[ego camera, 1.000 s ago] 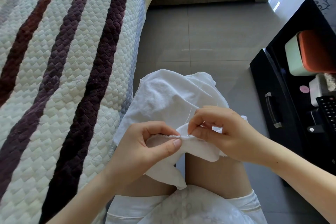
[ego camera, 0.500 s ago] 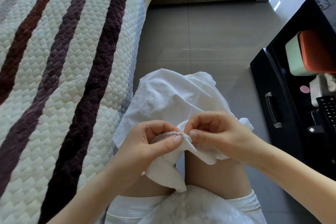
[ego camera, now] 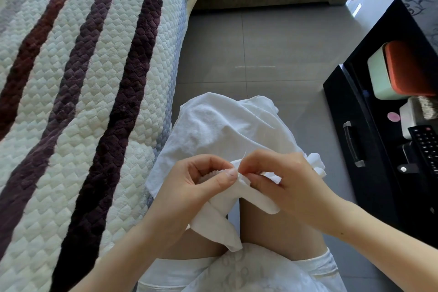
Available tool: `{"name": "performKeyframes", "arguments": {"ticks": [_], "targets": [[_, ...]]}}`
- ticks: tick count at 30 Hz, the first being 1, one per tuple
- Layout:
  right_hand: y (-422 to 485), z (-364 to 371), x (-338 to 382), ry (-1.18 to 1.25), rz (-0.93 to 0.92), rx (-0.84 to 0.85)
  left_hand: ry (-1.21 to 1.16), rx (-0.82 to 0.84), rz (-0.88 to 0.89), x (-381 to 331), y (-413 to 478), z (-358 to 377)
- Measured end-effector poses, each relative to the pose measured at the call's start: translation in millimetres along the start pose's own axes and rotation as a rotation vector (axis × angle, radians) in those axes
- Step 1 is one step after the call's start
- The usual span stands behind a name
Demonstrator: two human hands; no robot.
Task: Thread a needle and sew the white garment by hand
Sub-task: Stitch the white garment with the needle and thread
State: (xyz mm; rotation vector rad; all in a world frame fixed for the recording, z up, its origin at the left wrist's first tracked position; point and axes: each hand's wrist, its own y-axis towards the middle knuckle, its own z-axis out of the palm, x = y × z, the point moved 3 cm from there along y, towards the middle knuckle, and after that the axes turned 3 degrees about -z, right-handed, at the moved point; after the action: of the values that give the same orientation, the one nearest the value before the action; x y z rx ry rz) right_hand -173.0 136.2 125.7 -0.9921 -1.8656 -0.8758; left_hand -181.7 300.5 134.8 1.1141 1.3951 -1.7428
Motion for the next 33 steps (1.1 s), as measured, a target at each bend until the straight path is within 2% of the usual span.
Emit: {"name": "performKeyframes", "arguments": {"ticks": [5,6,9,14,19,22,29,33], "targets": [[-3.9,1.0,1.6,0.086,0.177,-0.066,-0.144,-0.036,-0.110,6.0,3.6,3.2],[-4.8,-0.2,4.0,-0.004,0.142,-0.088,-0.178,-0.031,-0.133,6.5,3.8,4.9],[-7.1,-4.3,16.5,-0.378,-0.113,-0.233,-0.233,-0.039,-0.173,8.2,4.4,8.7],[-5.3,1.5,21.2,-0.533,-0.364,-0.407,-0.289,-0.053,-0.145,4.7,5.0,15.2],[-0.6,-1.3,20.9,-0.265,-0.399,-0.378,-0.335,-0.045,-0.169,1.7,4.5,18.1],[-0.9,-5.4,27.0,-0.049,-0.372,-0.345,-0.339,-0.104,-0.201,5.6,6.8,16.2],[2.5,-28.2,30.9,0.614,-0.023,-0.271,-0.372,-0.153,-0.235,13.5,9.6,11.3],[0.5,-54.5,12.7,0.726,0.167,-0.341,-0.403,-0.156,-0.181,9.5,10.2,11.7]]}}
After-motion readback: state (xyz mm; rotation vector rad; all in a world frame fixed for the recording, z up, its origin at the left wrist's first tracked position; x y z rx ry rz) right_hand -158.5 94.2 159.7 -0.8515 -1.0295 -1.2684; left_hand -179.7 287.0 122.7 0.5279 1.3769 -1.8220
